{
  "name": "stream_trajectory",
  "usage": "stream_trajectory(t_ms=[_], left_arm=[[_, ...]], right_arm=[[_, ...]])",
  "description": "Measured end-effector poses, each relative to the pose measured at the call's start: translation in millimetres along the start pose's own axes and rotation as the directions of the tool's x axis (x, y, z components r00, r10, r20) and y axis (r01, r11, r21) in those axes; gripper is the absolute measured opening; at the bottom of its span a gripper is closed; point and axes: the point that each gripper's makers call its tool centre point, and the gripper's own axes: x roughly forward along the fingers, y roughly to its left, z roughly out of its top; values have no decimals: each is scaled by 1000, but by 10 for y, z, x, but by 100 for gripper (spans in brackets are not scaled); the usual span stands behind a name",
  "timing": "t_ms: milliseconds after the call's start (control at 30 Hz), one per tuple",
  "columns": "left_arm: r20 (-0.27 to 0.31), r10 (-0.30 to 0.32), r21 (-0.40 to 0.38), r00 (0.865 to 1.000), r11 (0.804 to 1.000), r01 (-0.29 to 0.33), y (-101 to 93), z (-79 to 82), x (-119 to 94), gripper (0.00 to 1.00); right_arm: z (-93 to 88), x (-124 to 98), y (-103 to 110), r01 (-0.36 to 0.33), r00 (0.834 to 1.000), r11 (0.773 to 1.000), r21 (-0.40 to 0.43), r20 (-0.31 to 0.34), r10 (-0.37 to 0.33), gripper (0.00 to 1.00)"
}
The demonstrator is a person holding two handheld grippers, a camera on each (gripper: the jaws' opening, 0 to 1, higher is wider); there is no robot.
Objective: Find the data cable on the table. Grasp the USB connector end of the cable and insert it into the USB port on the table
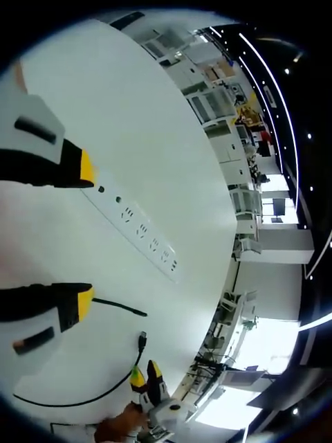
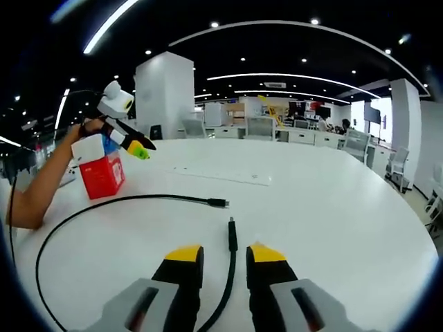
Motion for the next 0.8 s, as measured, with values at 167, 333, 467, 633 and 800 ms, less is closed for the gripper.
stream_trajectory(t_ms=[167,333,467,633,800], left_arm=[[-3,0,0,1000,1000,0,-34,-26,-11,55],[-1,-1,0,1000,1000,1,-49,-31,-16,55],[-2,-1,0,1000,1000,1,-58,-36,-15,55],[0,-3,-1,1000,1000,3,-58,-30,-9,55],[2,-5,-1,1000,1000,5,-47,-15,-1,55]], right_arm=[[-21,82,-16,10,1000,1000,7,18,-10,25],[-58,137,-2,12,1000,1000,-2,12,-12,25],[-70,160,-17,16,1000,1000,0,15,-16,23],[4,213,-72,33,998,999,2,51,-33,22],[-12,294,-65,30,998,1000,9,51,-30,21]])
